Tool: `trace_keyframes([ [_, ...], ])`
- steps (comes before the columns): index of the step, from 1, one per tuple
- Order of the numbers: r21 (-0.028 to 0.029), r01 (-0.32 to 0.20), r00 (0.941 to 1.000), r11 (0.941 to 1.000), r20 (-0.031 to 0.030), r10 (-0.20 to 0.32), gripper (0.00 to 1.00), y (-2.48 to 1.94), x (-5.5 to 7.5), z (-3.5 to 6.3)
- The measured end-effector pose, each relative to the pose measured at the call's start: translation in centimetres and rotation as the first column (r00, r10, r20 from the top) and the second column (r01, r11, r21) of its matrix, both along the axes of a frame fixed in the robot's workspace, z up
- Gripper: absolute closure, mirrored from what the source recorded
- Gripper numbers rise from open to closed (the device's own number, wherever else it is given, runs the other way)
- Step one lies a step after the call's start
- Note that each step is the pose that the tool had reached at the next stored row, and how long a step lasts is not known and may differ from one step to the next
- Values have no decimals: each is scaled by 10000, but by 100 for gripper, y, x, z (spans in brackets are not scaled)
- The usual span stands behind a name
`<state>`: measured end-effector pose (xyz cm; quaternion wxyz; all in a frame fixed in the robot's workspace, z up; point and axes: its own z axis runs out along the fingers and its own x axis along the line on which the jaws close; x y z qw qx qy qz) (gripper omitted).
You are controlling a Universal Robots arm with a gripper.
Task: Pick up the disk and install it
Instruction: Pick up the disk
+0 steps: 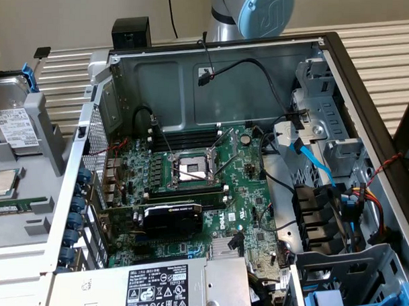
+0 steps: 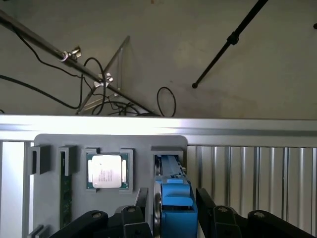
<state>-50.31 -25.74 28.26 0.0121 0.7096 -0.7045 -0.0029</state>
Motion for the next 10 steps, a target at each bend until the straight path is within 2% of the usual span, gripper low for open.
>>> trace_keyframes([
  [10,1,-149,9999,9999,0,149,49,0,0,-6],
])
